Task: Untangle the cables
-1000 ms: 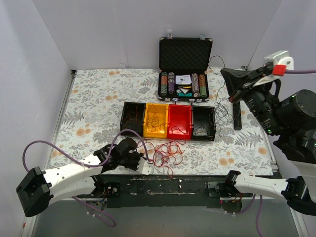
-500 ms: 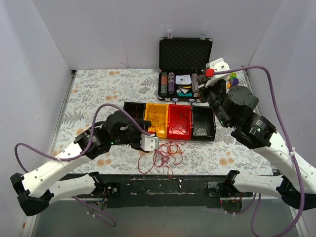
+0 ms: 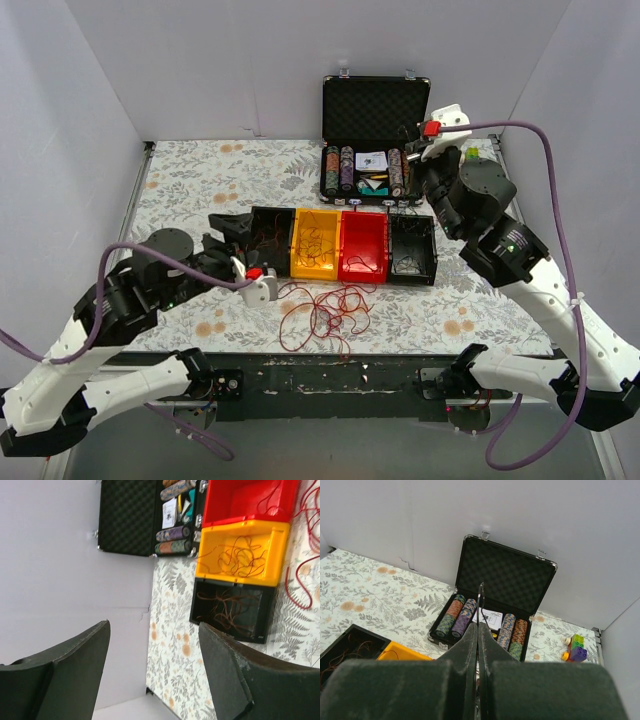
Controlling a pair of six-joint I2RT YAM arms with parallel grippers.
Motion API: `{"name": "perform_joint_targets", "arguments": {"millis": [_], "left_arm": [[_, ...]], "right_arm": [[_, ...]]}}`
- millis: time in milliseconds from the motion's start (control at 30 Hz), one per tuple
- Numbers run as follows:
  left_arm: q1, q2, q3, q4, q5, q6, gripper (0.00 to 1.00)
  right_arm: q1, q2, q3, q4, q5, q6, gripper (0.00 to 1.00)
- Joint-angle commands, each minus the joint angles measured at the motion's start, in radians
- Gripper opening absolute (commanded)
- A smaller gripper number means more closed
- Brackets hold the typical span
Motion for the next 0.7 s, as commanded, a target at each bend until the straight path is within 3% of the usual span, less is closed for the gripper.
{"name": "perform_joint_targets", "arguments": {"millis": [0, 433, 667], "left_arm": [[0.006, -0.053, -0.041, -0.052, -0.1, 0.043, 0.72], [0.032, -0.115, -0.132, -0.049, -0.122, 0.06, 0.72], [0.035, -0.119, -0.147, -0.043, -0.114, 0.057, 0.72]], "right_arm": [[-0.024, -0.001, 0.027, 0.067, -0.025, 0.023, 0.01], [-0.059, 0.032, 0.156, 0.08, -0.005, -0.004, 0.01], [-0.065, 0.032, 0.145, 0.081, 0.005, -0.008, 0.01]]}}
